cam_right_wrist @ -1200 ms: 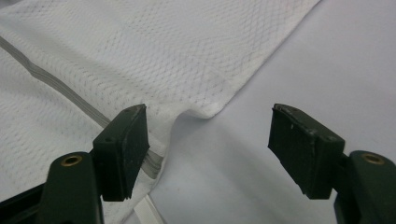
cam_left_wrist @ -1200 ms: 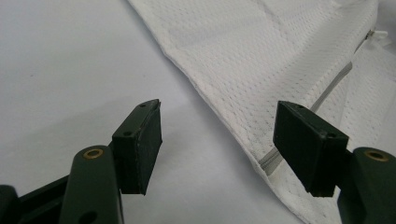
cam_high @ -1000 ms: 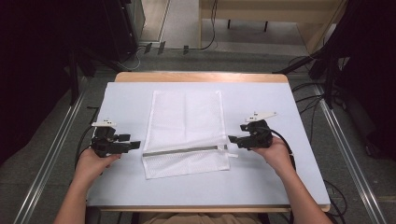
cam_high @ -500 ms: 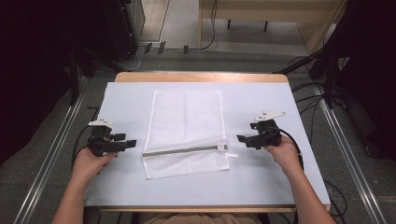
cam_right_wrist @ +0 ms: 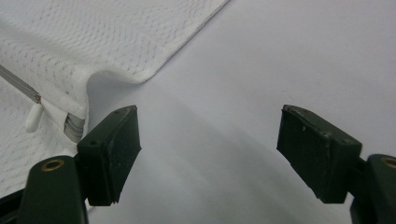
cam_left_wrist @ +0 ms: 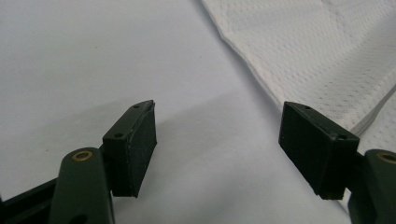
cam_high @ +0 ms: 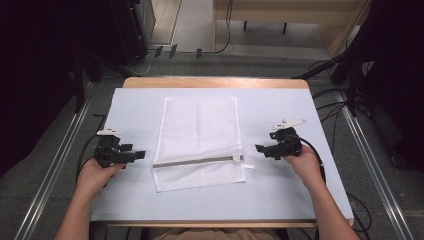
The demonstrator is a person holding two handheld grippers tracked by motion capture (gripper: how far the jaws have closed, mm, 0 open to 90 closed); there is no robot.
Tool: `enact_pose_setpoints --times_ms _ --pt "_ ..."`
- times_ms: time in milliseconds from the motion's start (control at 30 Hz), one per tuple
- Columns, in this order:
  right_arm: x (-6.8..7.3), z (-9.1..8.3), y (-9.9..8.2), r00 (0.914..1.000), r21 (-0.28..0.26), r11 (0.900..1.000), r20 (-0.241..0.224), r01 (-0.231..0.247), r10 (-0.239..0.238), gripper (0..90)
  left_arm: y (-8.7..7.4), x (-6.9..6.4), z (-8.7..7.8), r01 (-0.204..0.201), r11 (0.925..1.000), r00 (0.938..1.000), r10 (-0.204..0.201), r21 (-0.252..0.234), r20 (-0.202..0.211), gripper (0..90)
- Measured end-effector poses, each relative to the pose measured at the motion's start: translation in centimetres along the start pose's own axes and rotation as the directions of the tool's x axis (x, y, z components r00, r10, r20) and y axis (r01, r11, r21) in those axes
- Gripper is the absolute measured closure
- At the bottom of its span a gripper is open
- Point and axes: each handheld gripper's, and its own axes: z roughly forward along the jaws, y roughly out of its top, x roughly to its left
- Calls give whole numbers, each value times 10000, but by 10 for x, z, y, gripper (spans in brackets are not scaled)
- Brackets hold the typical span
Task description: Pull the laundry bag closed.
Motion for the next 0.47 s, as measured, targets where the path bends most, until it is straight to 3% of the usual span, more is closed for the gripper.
enact_pose_setpoints --times_ms 467 --pt "0 2 -1 10000 239 9997 -27 -52 52 226 -3 2 5 -102 9999 9990 104 61 -437 228"
